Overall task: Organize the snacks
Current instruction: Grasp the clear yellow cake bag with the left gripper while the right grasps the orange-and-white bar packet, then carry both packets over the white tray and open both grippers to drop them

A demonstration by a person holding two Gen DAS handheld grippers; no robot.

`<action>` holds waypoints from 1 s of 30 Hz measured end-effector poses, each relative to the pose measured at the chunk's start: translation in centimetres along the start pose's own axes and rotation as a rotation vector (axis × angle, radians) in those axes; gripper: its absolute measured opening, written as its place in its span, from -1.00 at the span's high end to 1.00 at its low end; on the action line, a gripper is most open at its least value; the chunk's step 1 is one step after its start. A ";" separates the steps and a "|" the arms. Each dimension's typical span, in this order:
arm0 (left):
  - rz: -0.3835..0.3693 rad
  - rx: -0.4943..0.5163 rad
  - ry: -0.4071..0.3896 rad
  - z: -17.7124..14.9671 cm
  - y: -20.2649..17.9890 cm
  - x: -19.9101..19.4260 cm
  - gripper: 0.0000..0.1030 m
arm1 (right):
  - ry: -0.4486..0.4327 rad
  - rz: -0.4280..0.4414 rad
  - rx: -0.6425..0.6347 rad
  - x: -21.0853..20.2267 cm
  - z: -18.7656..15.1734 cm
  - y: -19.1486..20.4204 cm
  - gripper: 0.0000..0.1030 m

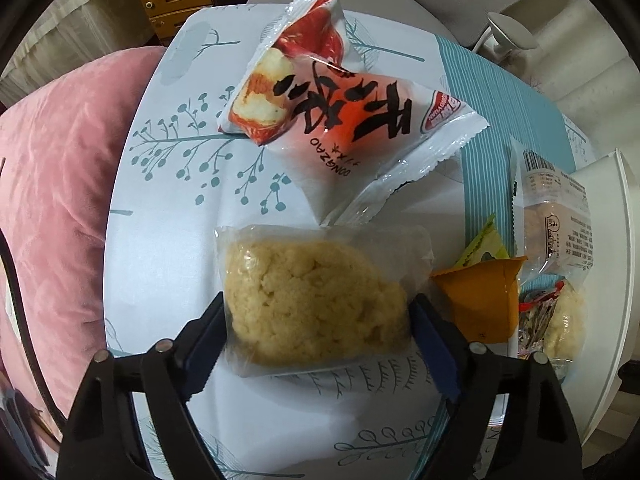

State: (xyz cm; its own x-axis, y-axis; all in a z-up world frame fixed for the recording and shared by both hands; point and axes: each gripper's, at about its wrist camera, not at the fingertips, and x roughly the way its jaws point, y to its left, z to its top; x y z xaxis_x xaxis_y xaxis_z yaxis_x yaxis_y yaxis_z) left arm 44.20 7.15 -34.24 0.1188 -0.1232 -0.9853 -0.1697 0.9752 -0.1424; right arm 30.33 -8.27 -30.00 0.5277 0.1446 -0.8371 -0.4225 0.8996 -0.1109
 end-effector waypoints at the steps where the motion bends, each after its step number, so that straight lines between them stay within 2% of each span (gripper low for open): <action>1: -0.004 -0.005 0.002 -0.2 0.3 -0.3 -0.60 | 0.001 0.000 -0.002 -0.1 0.0 0.1 0.25; 11: -0.016 -0.054 0.064 -1.9 2.0 -1.3 -0.58 | 0.011 0.035 -0.002 -1.6 0.4 0.7 0.31; 17: -0.063 -0.059 0.074 -4.6 3.2 -3.6 -0.58 | 0.015 0.035 0.048 -3.4 0.7 0.6 0.35; 20: -0.080 -0.047 0.059 -6.2 3.5 -5.4 -0.58 | 0.010 0.021 0.063 -4.8 0.6 0.7 0.43; 21: -0.081 -0.042 0.054 -6.7 3.5 -5.9 -0.58 | 0.002 0.014 0.063 -5.5 0.5 0.8 0.67; 30: -0.130 0.020 0.008 -11.8 4.2 -11.7 -0.58 | -0.023 -0.034 0.065 -11.2 -1.0 2.9 0.67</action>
State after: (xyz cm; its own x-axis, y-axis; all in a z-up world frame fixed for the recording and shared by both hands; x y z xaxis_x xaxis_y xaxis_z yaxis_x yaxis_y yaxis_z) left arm 30.53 10.50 -24.48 0.1304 -0.2499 -0.9595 -0.1336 0.9545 -0.2667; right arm 22.46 -7.69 -21.46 0.5580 0.1228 -0.8207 -0.3558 0.9289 -0.1030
